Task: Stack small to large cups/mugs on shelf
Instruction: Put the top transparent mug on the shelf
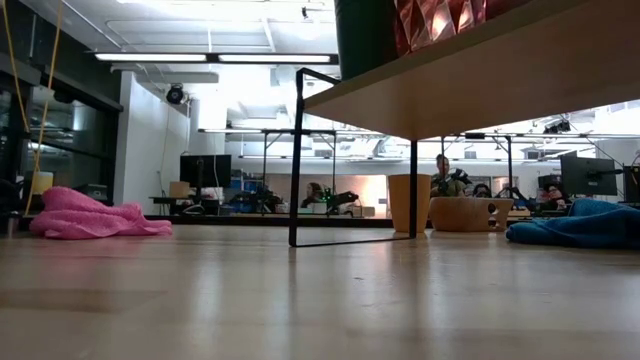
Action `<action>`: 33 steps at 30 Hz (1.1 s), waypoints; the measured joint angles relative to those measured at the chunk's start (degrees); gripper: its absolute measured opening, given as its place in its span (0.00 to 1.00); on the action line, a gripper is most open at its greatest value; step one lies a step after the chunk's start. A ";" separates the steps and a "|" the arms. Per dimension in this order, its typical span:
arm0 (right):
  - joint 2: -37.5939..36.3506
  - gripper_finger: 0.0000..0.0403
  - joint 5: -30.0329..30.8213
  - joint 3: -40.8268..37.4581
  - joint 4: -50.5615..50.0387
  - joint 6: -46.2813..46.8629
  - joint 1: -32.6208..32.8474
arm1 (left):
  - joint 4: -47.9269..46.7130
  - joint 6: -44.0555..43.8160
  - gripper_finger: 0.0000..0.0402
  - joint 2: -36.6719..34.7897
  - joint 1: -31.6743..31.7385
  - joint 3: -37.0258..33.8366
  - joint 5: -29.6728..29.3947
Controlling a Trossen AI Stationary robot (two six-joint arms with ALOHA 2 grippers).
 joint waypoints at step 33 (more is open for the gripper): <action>-8.15 0.00 6.45 -15.32 3.88 16.03 4.35 | 0.06 -0.14 0.58 -1.69 0.00 0.00 -0.05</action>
